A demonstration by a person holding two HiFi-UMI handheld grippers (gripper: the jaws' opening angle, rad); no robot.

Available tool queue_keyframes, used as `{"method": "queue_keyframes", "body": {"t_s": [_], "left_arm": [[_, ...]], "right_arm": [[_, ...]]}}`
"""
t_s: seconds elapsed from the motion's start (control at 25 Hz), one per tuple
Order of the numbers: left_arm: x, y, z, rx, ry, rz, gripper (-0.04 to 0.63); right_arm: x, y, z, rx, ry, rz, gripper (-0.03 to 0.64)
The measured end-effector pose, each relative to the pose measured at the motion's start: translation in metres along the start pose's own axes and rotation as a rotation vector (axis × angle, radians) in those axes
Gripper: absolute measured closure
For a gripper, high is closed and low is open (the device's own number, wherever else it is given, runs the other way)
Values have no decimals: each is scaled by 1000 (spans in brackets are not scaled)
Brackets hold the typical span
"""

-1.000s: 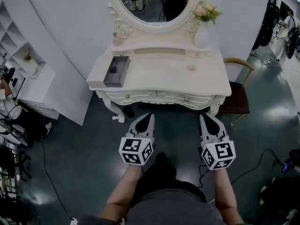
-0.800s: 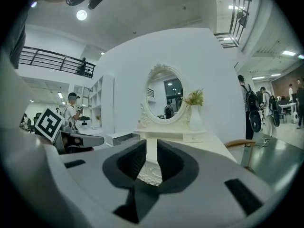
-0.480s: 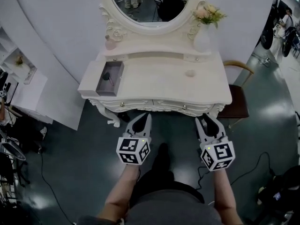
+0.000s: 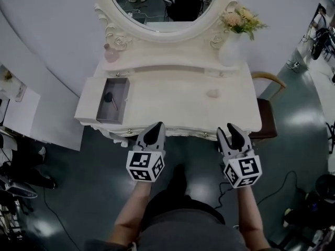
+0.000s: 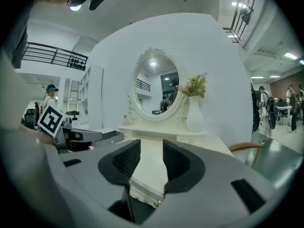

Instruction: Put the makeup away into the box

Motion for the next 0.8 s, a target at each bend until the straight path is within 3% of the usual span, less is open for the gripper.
{"method": "queue_keyframes", "body": {"t_s": [0.4, 0.8], "left_arm": [[26, 59, 31, -46, -5, 15, 591], [33, 85, 40, -71, 4, 36, 591]], "right_arm": [[23, 50, -22, -43, -15, 12, 456], [22, 72, -42, -70, -47, 58, 442]]}}
Point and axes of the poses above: the fingertips, and each gripper's own axes: y forward along the fingers, z to its left, x out of its top, the point moved 9 cm from there along -y, backward along the fingers, and after that the axes turned 10 degrees about z, right-handed, at the moved point
